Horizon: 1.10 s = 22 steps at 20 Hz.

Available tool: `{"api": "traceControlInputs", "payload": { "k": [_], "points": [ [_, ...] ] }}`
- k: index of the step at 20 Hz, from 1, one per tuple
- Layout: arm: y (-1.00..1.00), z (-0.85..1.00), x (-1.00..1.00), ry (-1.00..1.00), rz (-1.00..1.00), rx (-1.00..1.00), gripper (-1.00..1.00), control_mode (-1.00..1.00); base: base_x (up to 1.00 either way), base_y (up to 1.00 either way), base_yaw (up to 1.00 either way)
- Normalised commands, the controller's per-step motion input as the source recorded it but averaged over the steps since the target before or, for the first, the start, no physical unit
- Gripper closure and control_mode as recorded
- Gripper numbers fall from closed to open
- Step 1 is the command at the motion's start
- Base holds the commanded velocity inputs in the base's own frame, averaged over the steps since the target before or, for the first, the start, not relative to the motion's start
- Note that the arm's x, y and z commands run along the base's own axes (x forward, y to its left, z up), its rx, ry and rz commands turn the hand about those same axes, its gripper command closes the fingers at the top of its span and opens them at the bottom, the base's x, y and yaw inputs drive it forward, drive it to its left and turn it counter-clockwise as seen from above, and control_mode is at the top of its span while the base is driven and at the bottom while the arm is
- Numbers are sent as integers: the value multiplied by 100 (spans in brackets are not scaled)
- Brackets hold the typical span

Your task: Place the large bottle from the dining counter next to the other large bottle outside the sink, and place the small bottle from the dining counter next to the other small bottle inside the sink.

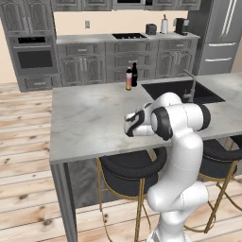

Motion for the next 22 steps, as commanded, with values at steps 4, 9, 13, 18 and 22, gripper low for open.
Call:
{"api": "traceControlInputs", "payload": {
  "k": [4, 9, 13, 18, 22],
  "points": [
    [0, 0, 0, 0, 0, 0, 100, -100, 0, 0, 0],
    [0, 0, 0, 0, 0, 0, 100, -100, 0, 0, 0],
    [0, 0, -4, 0, 0, 0, 100, -100, 0, 0, 0],
    [0, 0, 0, 0, 0, 0, 100, 100, -17, 1, 0],
    [0, 0, 0, 0, 0, 0, 100, 100, -35, 22, 0]
  ]
}}
